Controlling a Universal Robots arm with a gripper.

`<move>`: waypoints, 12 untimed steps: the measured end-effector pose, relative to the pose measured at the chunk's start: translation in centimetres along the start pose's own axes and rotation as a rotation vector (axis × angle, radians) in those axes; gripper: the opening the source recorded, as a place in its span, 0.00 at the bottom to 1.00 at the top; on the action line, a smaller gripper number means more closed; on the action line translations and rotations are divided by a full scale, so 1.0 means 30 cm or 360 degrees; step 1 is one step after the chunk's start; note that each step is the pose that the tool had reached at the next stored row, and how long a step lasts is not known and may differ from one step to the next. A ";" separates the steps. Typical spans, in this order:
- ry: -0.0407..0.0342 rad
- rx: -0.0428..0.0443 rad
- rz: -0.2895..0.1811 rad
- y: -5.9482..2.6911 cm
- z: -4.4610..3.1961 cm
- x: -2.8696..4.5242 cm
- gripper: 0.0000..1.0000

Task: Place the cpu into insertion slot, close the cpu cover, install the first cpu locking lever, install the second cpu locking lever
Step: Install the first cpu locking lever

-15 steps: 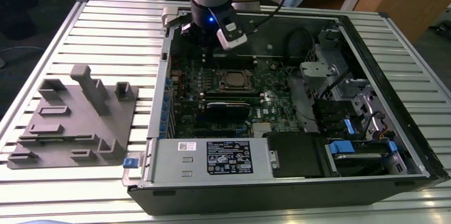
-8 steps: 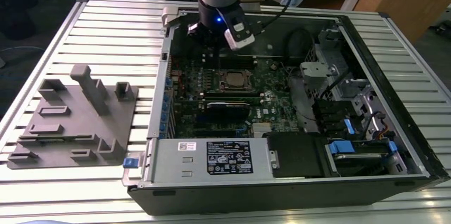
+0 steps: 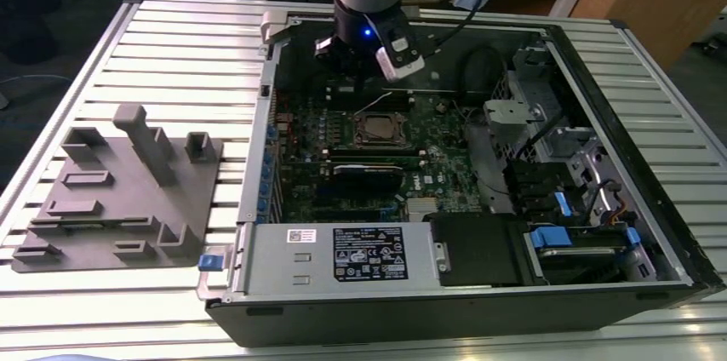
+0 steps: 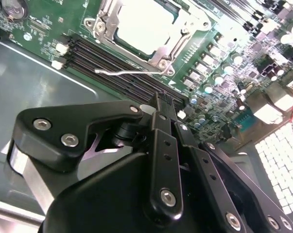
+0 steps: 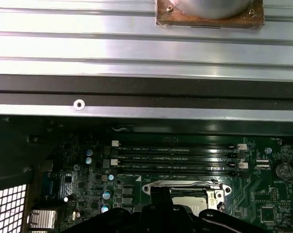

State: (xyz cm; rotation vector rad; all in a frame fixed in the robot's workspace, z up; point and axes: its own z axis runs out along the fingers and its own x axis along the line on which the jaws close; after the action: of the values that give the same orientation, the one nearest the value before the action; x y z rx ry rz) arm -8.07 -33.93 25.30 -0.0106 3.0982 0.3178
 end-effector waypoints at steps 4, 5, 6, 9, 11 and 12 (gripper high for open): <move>0.0000 0.0000 0.0000 0.000 0.000 -0.001 0.11; 0.0000 0.0000 0.0000 0.000 0.000 -0.001 0.11; 0.0000 0.0003 0.0000 0.000 0.001 -0.001 0.11; 0.0000 0.0016 0.0000 0.000 0.002 -0.001 0.11; 0.0000 0.0019 0.0000 -0.001 0.003 -0.001 0.11; 0.0000 0.0019 0.0000 -0.001 0.003 -0.001 0.11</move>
State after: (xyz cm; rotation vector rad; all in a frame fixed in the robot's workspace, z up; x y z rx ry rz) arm -8.05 -33.92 25.19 -0.0106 3.1001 0.2990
